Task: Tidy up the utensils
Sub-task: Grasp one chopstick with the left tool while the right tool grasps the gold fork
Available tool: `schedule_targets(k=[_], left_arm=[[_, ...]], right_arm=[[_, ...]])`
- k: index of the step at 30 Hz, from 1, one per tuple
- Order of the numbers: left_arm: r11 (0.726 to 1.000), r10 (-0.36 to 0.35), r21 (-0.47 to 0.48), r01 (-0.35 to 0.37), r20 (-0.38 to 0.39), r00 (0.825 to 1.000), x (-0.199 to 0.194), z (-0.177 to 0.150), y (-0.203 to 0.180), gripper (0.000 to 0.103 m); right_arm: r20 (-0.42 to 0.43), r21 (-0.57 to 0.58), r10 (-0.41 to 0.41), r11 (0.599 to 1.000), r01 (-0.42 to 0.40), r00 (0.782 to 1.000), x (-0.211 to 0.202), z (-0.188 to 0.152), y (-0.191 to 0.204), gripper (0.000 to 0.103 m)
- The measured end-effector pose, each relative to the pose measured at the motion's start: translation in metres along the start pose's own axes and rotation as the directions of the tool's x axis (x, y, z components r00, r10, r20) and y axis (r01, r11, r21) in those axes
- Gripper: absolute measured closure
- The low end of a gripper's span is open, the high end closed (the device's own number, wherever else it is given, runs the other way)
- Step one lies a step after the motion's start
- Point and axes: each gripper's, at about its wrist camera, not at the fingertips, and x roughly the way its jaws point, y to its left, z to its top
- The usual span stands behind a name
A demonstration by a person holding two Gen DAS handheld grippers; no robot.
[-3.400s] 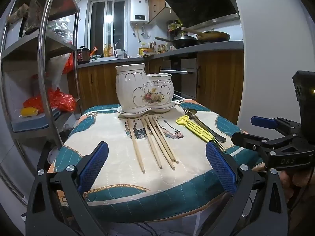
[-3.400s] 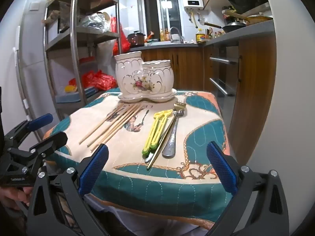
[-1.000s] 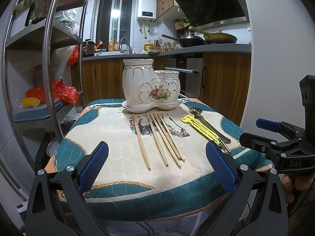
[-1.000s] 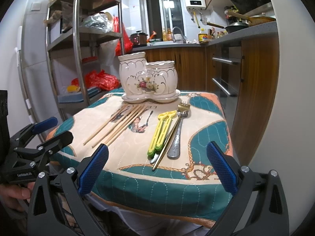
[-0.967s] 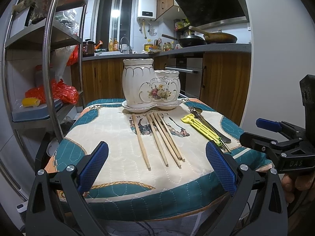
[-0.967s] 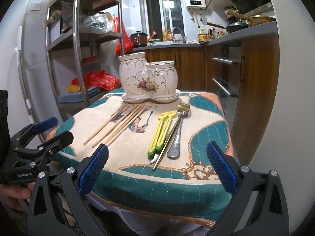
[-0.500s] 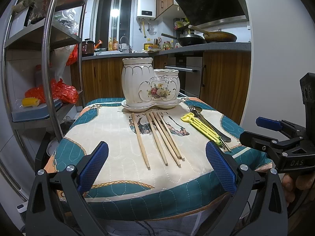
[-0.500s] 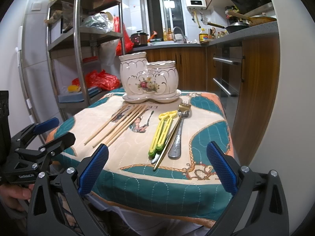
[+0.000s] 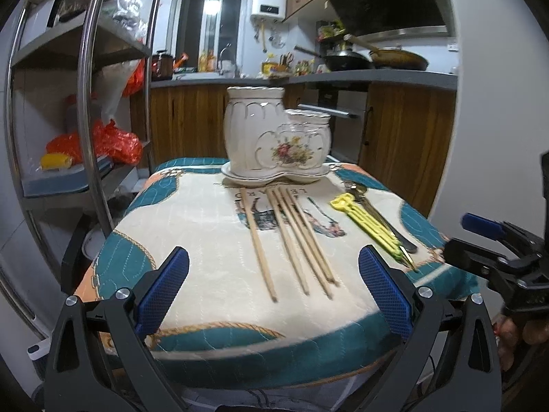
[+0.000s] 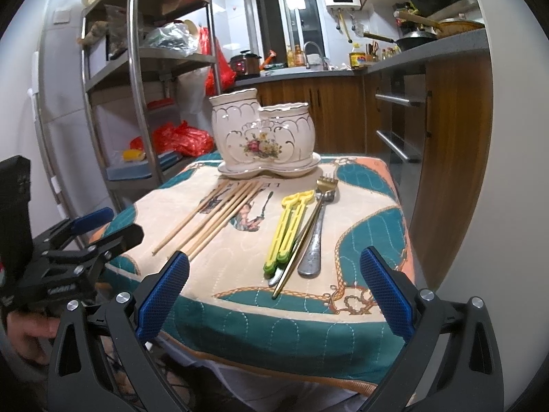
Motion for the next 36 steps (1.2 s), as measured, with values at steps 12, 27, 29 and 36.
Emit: schedule_targets(k=[12,27,29,36], left_arm=[[0.998,0.05,0.04,-0.042,-0.258,0.965,0.083,0.039,0.017,0.052],[0.996,0.082,0.076,-0.055,-0.425,0.902,0.138,0.046,0.024,0.092],[0.995,0.087,0.081,-0.058,-0.425,0.901,0.136,0.046,0.025,0.095],[0.998,0.054,0.052,-0.034,-0.441,0.896,0.131,0.047,0.037,0.096]], right_arm=[[-0.043,-0.001,-0.039,0.999,0.039,0.998,0.015,0.02,-0.019,0.031],[-0.286,0.106,0.007,0.994,0.024,0.958,0.105,0.056,-0.061,0.064],[-0.311,0.137,0.015,0.99,0.03,0.95,0.118,0.059,-0.066,0.066],[-0.359,0.149,0.009,0.988,0.048,0.933,0.146,0.066,-0.066,0.086]])
